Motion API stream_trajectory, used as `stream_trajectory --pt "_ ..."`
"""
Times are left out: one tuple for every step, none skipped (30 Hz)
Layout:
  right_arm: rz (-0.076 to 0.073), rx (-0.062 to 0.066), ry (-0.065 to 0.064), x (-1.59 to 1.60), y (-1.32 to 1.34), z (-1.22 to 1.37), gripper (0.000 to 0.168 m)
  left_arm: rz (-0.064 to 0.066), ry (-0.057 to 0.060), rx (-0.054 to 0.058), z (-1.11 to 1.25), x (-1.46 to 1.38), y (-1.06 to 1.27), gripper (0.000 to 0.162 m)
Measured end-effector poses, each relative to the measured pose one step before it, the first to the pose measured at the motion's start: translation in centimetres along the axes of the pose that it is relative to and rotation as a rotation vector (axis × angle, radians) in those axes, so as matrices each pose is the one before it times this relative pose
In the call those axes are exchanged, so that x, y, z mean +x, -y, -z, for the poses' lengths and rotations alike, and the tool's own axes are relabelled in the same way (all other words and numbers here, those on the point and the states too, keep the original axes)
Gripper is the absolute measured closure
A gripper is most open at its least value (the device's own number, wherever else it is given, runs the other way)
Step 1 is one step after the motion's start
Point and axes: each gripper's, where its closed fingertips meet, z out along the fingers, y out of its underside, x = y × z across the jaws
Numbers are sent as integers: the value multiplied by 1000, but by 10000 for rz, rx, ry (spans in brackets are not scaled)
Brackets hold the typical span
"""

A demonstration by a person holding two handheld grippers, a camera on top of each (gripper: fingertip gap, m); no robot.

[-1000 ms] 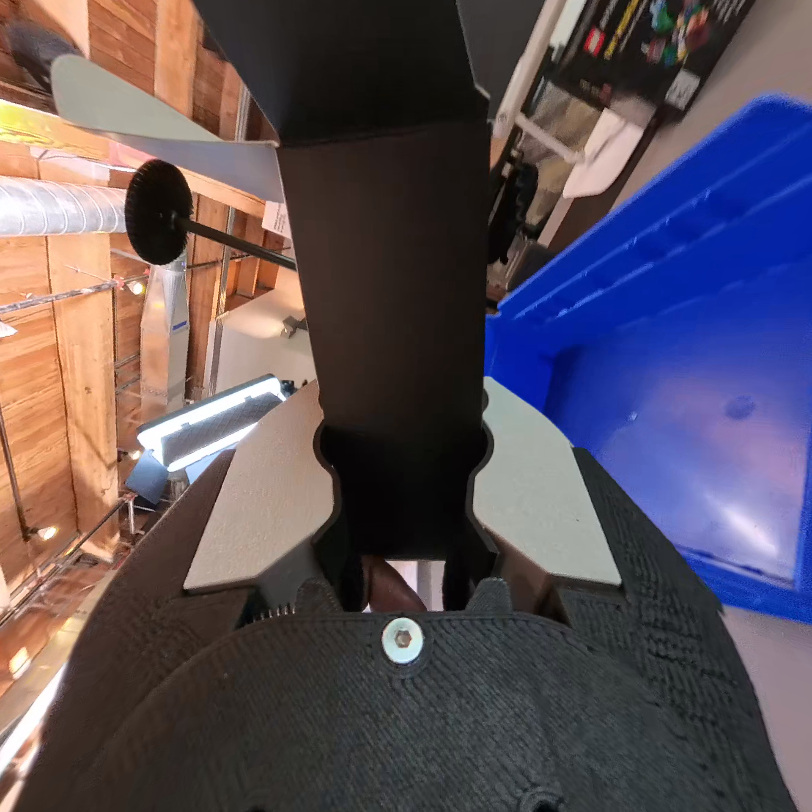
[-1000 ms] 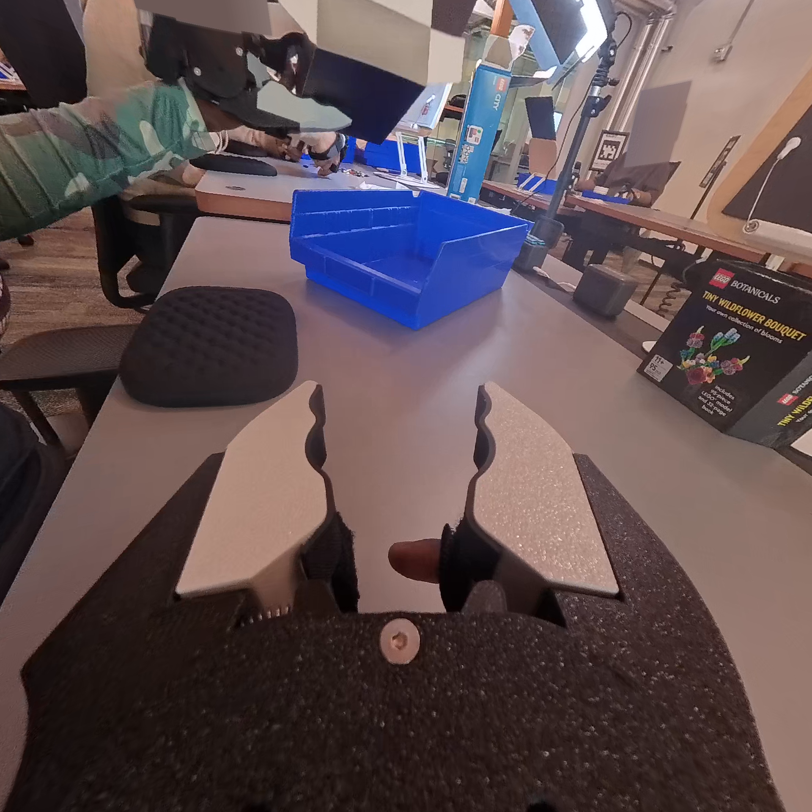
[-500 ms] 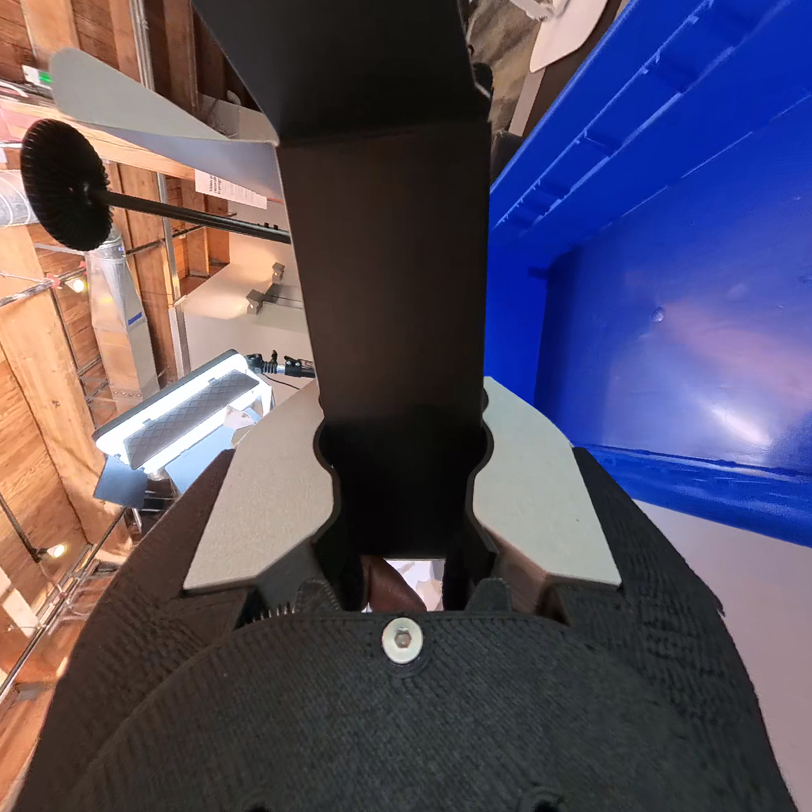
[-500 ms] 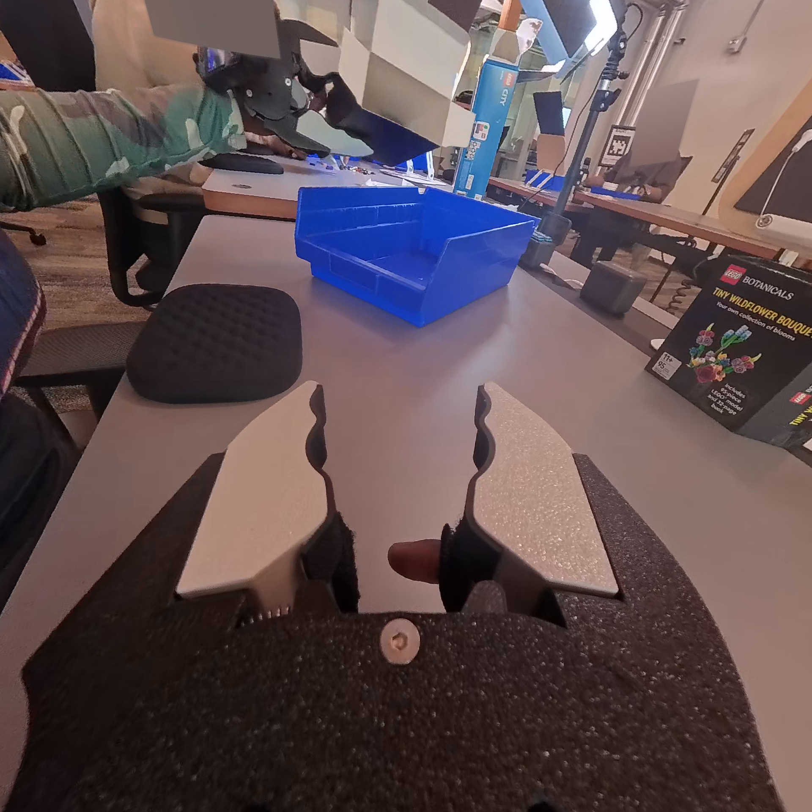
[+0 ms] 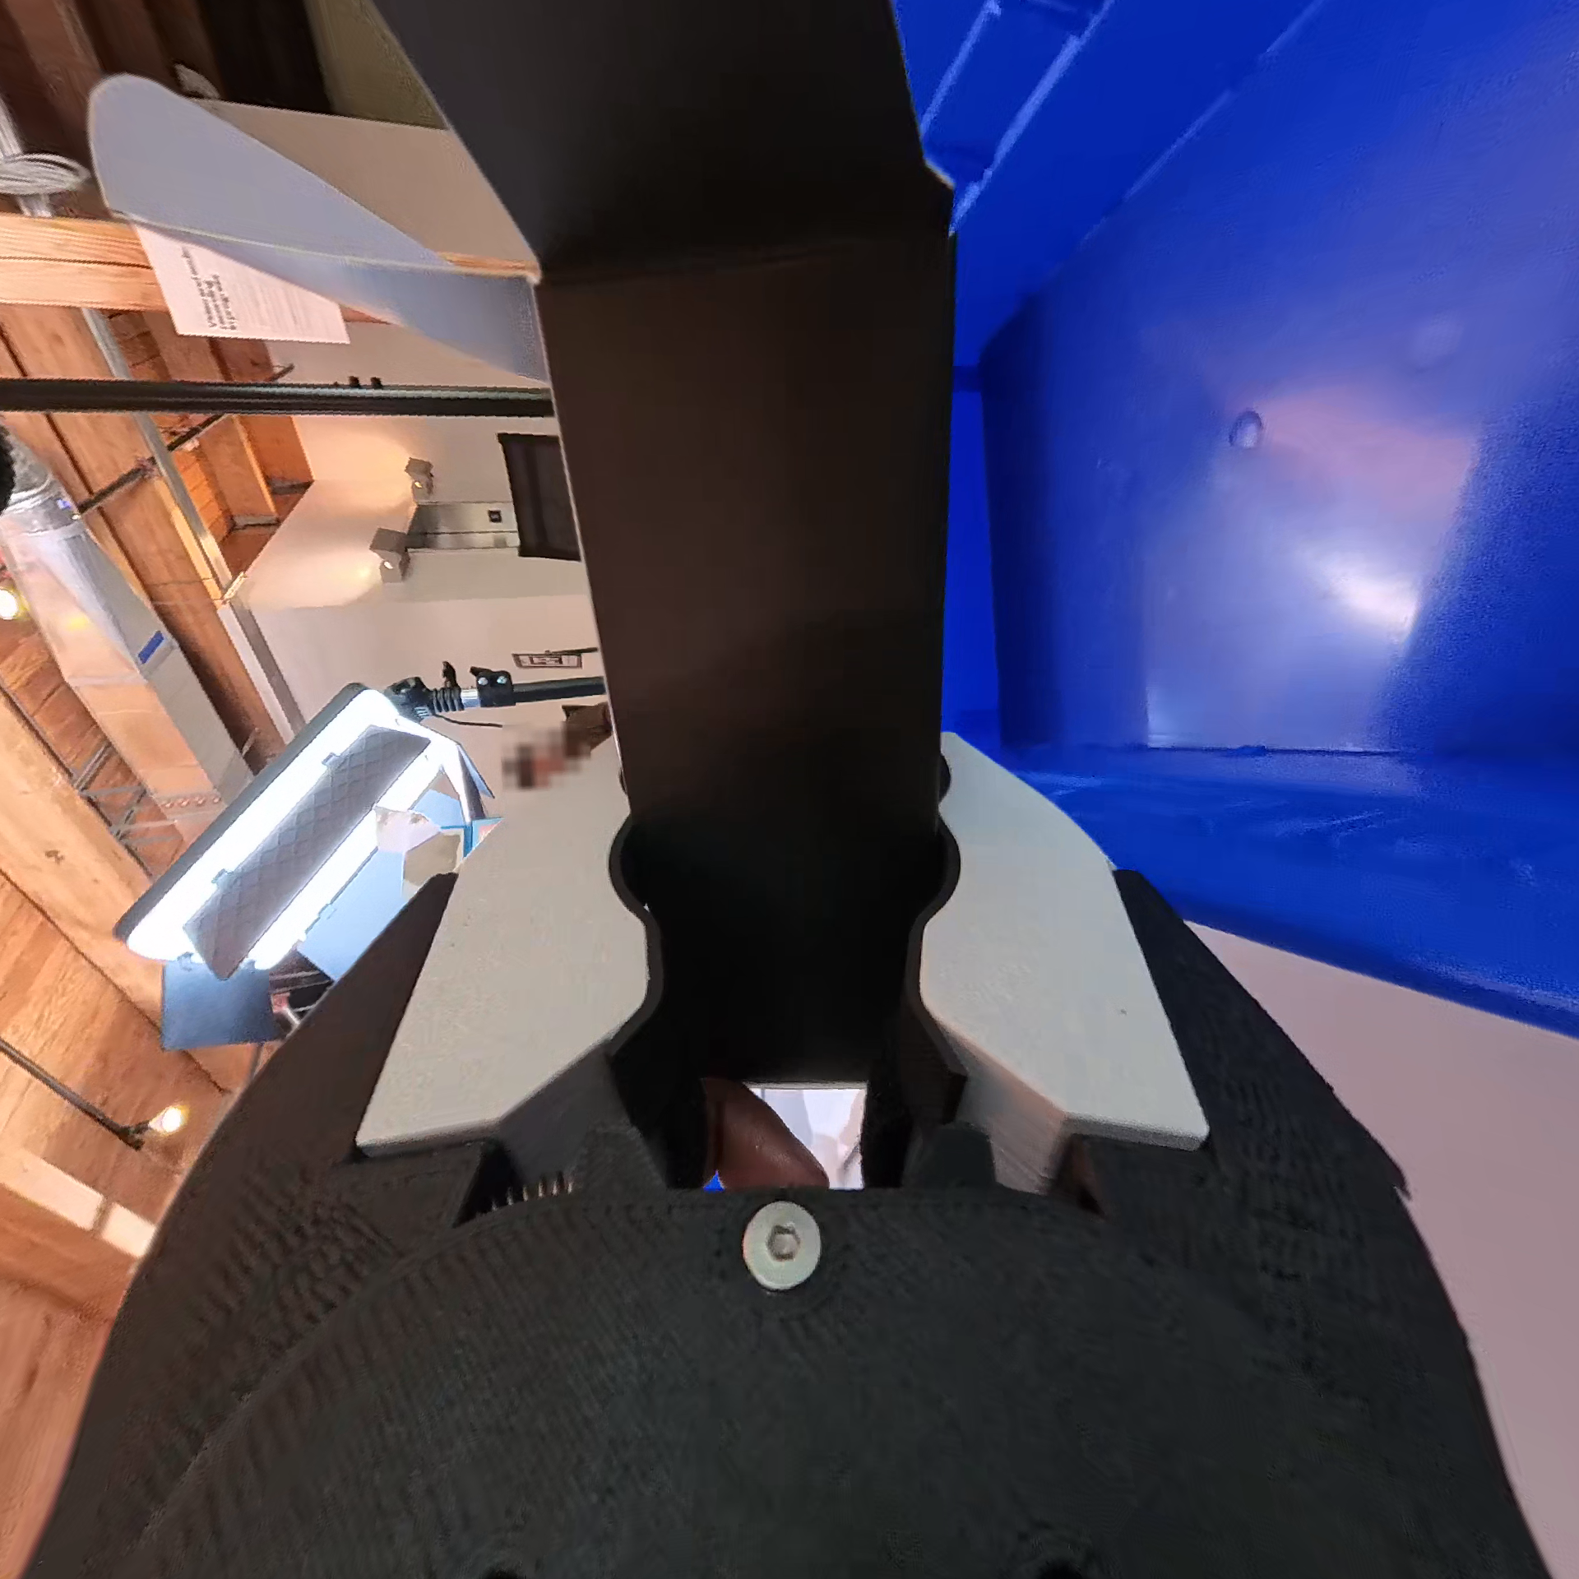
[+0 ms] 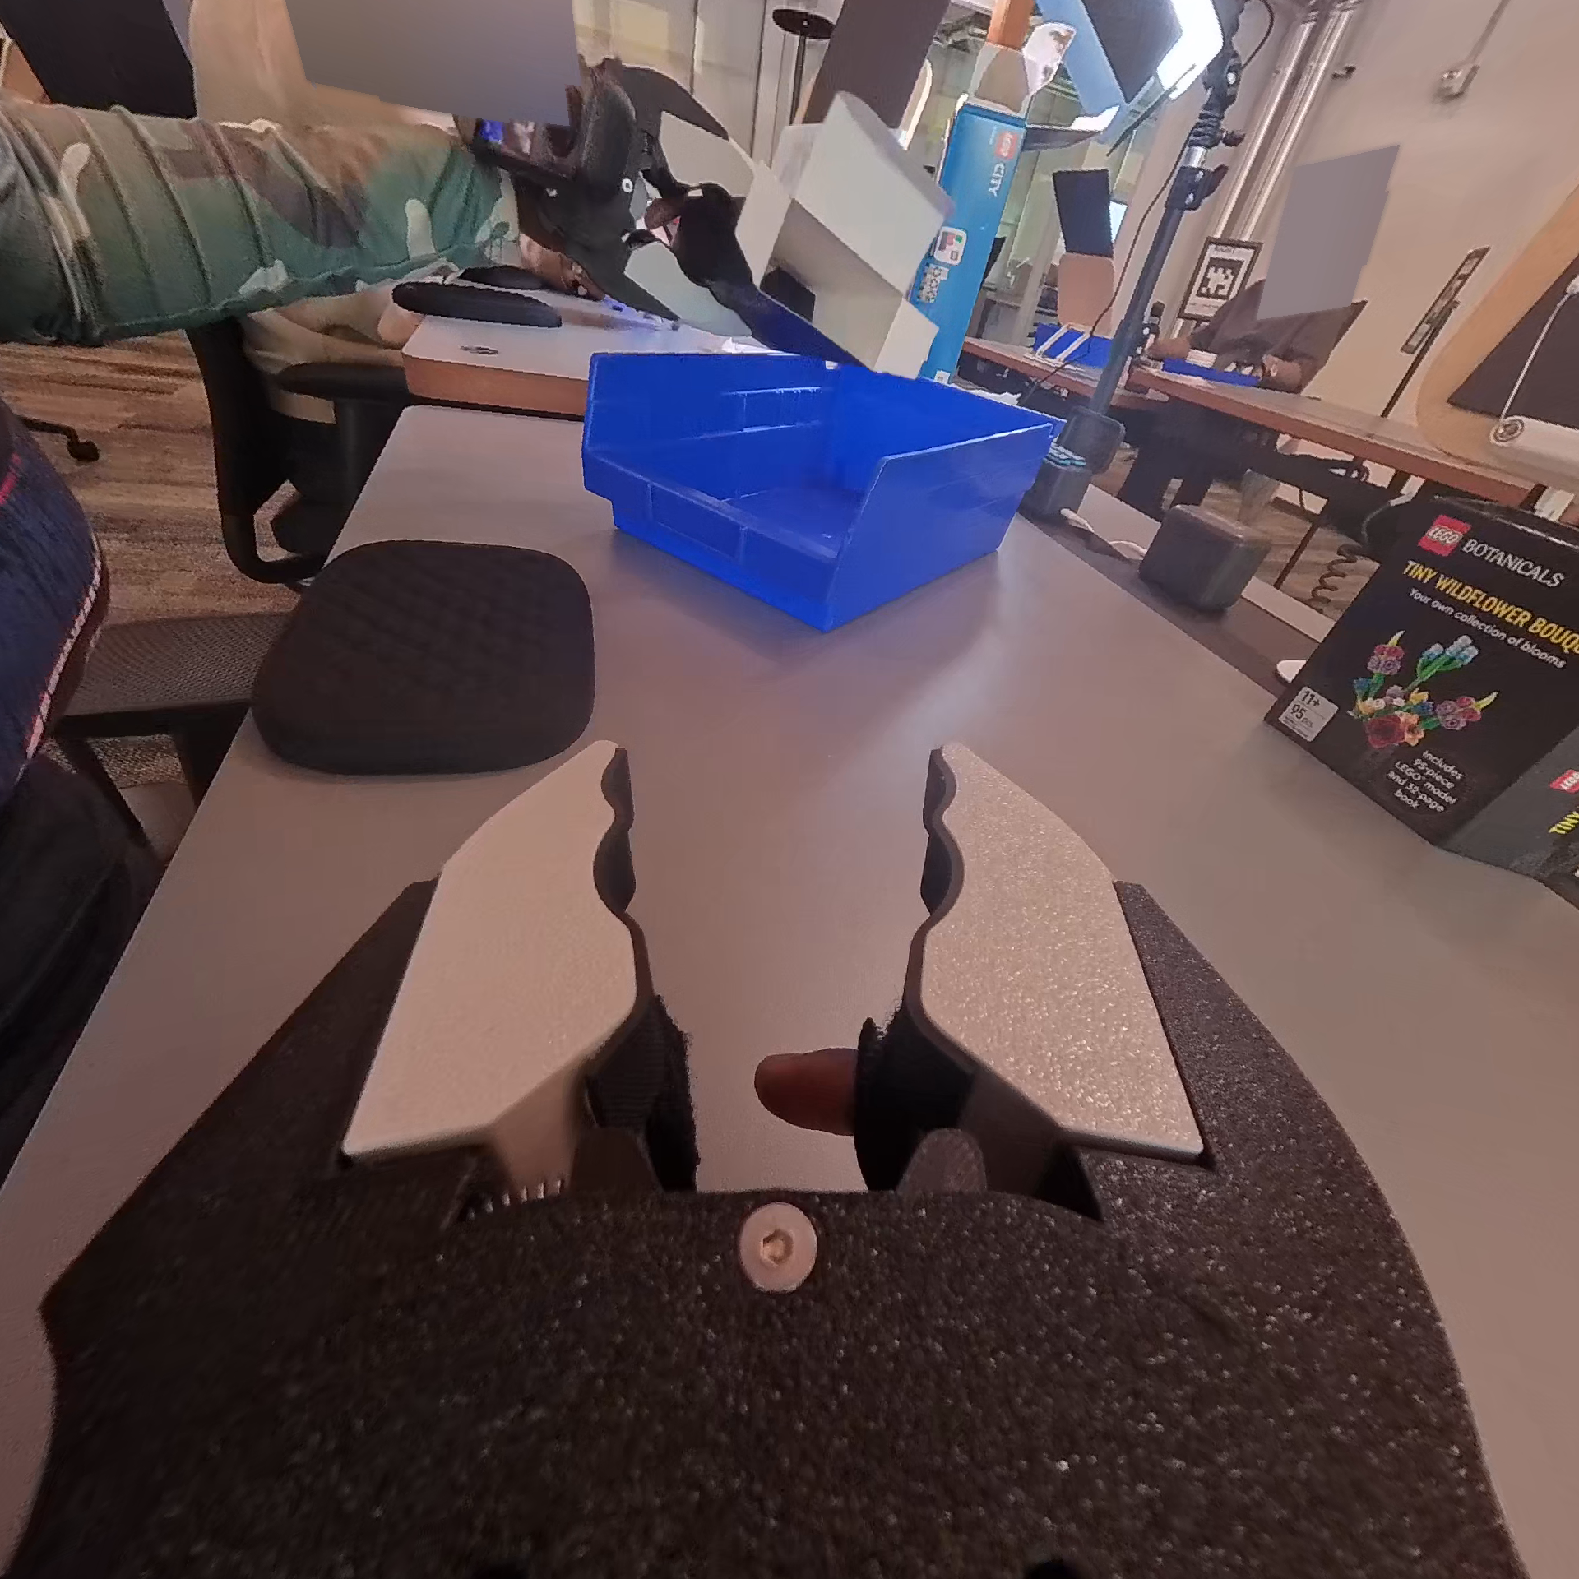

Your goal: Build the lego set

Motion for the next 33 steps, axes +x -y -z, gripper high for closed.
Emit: stream_trajectory --pt "-5 11 0 2 11 5 102 -227 -116 -141 -235 162 -77 101" --pt "-8 11 -3 14 10 8 102 -264 -107 -160 -240 123 -63 101" --pt "-16 15 -2 17 14 8 102 -316 -92 -183 -239 83 -60 102" --pt "-20 25 -2 22 34 14 102 -338 -72 -163 -255 63 2 102" --pt "-19 25 -14 43 32 27 102 -304 -83 -108 -233 50 80 102" --pt "-16 23 -15 28 33 22 102 -261 -88 -73 -214 43 113 102" --pt "-4 17 -9 9 20 19 102 -245 -44 -57 -206 -42 112 102" --pt "7 5 -13 17 15 17 102 -249 -22 -41 -198 -85 91 102" --pt "9 -12 -15 16 -14 5 102 -266 -60 -48 -201 -10 71 102" --pt "8 -13 -14 14 -15 6 102 -319 -87 -87 -206 67 30 100" --pt "1 4 -10 17 2 19 102 -396 -70 -131 -218 92 -1 100" --pt "-6 14 -7 17 14 15 102 -385 -65 -132 -234 129 28 100" --pt "-10 7 -9 31 14 14 102 -275 -101 -83 -215 187 109 100" --pt "-11 5 0 8 2 12 102 -170 -123 -26 -206 220 170 99" --pt "-5 7 3 9 15 12 102 -126 -94 -5 -182 184 187 99" --pt "2 6 5 -10 7 14 102 -138 -45 -34 -167 117 126 100" --pt "5 0 4 -11 2 -3 102 -138 -43 -58 -153 103 88 100" --pt "2 -1 2 -3 -11 0 102 -120 -75 -45 -154 138 99 100" --pt "-4 -2 7 -9 -2 -8 102 -135 -90 -16 -166 155 173 100" --pt "-7 -2 7 -5 -4 4 102 -162 -100 -2 -165 166 209 101" --pt "-5 8 8 -2 18 -2 102 -180 -105 -20 -186 143 180 101" --pt "-3 12 -3 14 11 16 102 -208 -83 -53 -194 91 85 102" --pt "1 8 -11 14 20 5 102 -226 -58 -74 -191 53 30 102" --pt "6 1 -15 17 1 18 101 -183 -60 -71 -183 38 -4 101" --pt "7 -7 -24 39 -11 27 101 -110 -57 -43 -162 23 0 102" --pt "7 -2 -23 40 5 24 102 -80 -42 -22 -151 21 14 102" --pt "0 12 -19 25 12 23 101 -86 -39 -22 -114 18 17 102" --pt "-10 18 -11 28 26 26 101 -90 -44 -28 -93 48 22 102" --pt "-15 11 -1 16 9 10 101 -98 -50 -34 -69 55 23 101" --pt "-10 4 9 0 2 3 101 -125 -52 -42 -51 58 16 101" --pt "4 -3 11 -21 -2 -1 101 -158 -43 -58 -41 43 -15 102" --pt "10 -9 11 -21 -18 -19 101 -189 -28 -89 -42 1 -72 102" --pt "9 -15 15 -25 -15 -15 101 -197 -12 -90 -25 -68 -94 102"
